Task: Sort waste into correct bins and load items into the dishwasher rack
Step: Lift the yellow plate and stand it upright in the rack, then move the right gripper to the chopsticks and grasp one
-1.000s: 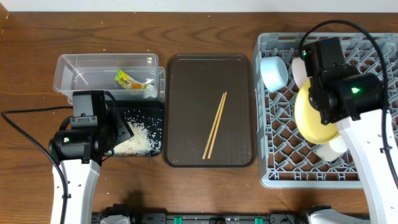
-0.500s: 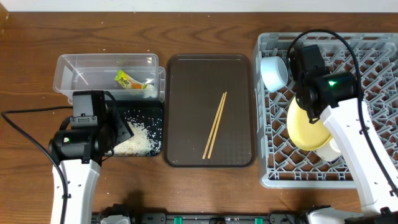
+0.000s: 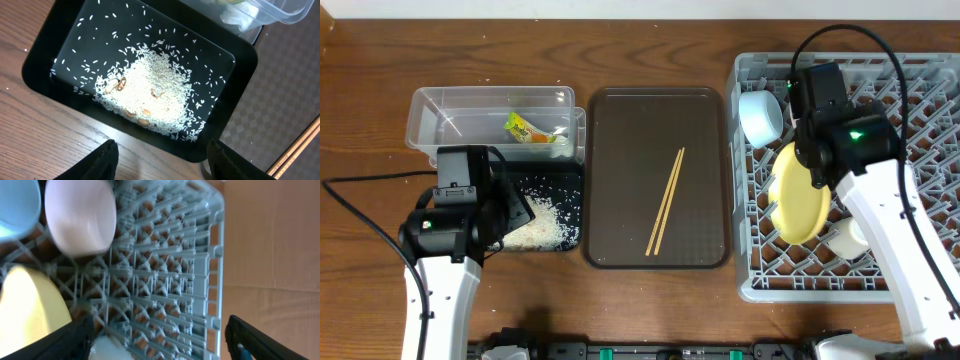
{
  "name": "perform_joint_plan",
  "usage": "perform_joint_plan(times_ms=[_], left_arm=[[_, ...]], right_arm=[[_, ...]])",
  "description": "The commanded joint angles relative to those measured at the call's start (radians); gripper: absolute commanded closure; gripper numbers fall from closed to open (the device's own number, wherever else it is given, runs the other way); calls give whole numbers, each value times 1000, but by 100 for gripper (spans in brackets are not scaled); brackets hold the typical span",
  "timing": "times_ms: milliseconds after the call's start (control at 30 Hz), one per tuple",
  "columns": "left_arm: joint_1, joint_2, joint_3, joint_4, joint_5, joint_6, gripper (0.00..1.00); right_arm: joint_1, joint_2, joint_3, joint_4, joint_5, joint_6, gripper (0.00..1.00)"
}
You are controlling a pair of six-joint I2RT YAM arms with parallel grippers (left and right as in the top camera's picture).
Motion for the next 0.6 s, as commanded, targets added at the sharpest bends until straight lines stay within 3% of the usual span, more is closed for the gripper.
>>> perform_joint_plan(times_ms=[0, 133, 233, 367, 567], left_arm=[[5, 1, -2, -5, -8, 2, 40], [5, 1, -2, -4, -8, 2, 40], [5, 1, -2, -4, -8, 2, 40], [5, 1, -2, -5, -8, 2, 40], [5, 1, -2, -5, -8, 2, 40]], right_arm=[[-8, -83, 40, 50, 18, 33, 14], [-8, -150, 47, 148, -130, 32, 16], [-8, -179, 47, 180, -474, 33, 26], [-8, -164, 45, 175, -827, 117, 28], [60, -63, 21, 96, -899, 263, 31]])
